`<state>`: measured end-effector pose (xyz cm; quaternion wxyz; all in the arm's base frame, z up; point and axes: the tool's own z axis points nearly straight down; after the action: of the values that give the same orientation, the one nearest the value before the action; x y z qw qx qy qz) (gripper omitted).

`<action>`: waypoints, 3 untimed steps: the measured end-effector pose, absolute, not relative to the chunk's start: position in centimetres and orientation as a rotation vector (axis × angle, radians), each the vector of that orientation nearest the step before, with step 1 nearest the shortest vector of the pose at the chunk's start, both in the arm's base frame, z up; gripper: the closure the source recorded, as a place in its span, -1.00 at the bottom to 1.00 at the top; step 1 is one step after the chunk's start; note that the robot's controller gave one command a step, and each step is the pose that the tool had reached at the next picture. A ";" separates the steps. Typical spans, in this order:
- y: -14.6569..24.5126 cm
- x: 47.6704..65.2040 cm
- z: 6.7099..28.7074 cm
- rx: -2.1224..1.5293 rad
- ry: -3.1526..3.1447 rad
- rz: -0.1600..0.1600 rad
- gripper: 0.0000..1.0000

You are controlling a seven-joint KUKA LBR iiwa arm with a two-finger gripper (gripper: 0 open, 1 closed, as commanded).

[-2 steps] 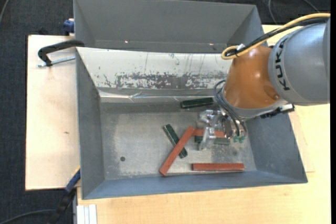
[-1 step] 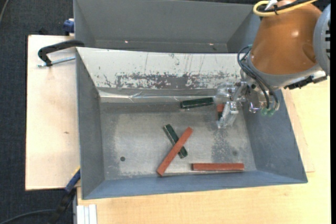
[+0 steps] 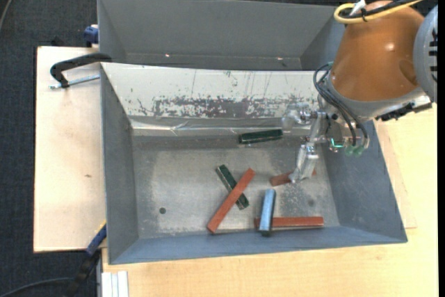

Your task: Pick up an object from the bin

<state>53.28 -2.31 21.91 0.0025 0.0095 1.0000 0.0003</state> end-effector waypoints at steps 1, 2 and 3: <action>-5.8 50.3 6.7 0.009 3.144 0.002 -1.00; 9.0 51.8 7.1 -0.445 3.103 0.006 -1.00; 8.7 51.7 7.1 -0.436 3.106 0.003 1.00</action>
Offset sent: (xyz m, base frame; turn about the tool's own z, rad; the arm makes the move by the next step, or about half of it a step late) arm -0.0290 -0.0344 -0.1491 -0.0156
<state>51.75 8.65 7.09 0.0028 -0.1389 0.9903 0.0009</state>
